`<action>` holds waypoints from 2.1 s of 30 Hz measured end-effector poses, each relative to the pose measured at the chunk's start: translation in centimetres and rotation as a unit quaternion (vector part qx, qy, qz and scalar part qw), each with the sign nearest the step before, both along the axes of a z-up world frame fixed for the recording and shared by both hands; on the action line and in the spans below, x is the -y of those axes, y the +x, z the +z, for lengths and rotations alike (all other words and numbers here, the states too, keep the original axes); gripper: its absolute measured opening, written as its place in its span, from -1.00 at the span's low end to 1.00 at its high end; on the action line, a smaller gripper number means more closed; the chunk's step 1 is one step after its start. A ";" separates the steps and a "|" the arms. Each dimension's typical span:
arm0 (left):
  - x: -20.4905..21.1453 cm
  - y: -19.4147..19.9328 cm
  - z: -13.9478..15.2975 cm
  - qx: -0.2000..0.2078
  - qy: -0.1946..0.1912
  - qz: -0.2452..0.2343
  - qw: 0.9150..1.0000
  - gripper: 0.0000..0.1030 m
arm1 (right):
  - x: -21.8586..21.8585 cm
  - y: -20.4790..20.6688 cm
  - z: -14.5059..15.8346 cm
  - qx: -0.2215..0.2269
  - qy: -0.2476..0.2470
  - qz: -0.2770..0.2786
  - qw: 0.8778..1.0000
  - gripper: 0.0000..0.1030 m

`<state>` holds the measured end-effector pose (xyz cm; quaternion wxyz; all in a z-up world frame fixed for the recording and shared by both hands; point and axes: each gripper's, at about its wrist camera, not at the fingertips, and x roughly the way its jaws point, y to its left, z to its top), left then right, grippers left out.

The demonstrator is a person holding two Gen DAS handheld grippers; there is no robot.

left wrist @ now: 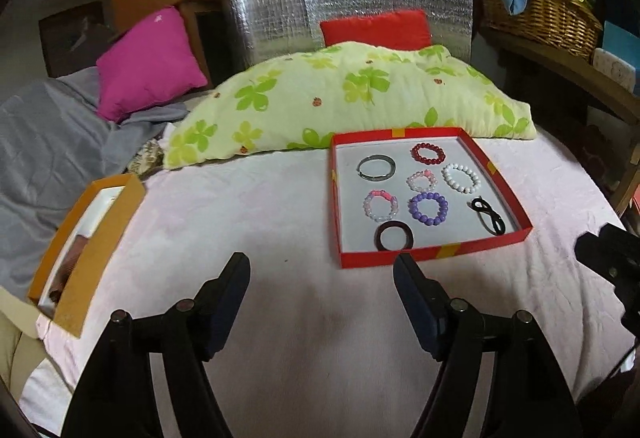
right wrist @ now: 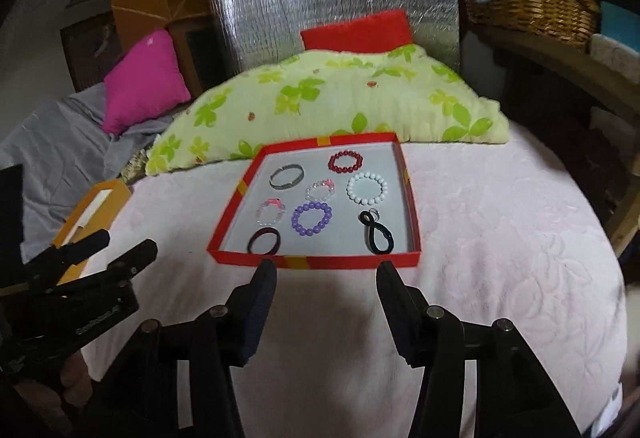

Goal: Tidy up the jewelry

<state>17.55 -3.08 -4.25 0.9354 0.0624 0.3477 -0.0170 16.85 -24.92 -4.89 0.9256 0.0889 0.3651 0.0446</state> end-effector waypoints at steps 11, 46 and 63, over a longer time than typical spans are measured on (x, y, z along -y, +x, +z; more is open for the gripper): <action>-1.2 -6.3 4.0 0.042 0.003 0.002 0.999 0.48 | -1.7 -6.1 2.9 0.001 -0.011 -0.004 1.000 0.13; -2.3 -7.8 5.7 0.060 0.001 0.012 0.998 0.48 | -2.4 -6.5 4.2 0.005 -0.008 -0.014 1.000 0.13; -2.5 -7.6 5.6 0.058 0.002 0.014 0.998 0.48 | -2.3 -6.2 4.2 0.005 -0.007 -0.015 1.000 0.13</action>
